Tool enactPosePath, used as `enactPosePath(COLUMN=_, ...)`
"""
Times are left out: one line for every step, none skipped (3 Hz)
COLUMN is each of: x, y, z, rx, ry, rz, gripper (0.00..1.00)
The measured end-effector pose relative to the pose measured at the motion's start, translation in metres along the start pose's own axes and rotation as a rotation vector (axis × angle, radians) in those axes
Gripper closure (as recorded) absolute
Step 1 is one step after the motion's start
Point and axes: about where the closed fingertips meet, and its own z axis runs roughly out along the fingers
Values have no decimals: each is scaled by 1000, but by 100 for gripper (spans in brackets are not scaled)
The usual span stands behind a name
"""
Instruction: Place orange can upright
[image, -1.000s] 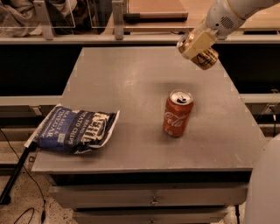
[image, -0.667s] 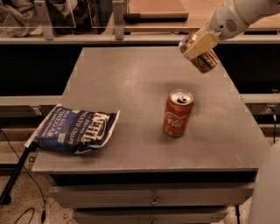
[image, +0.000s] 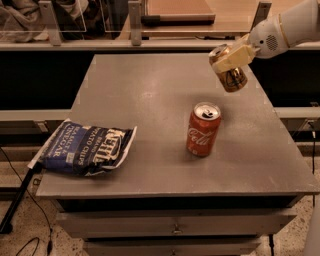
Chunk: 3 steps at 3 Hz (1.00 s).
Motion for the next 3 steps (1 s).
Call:
enactPosePath(x=9, y=-3, z=2, rx=-32, ry=-107, rz=33, gripper=100)
enactPosePath(x=13, y=-7, z=4, rx=-62, ry=-219, rz=48, gripper=100)
enactPosePath(x=16, y=-8, z=5, rx=-93, ry=-309, rz=44, gripper=100)
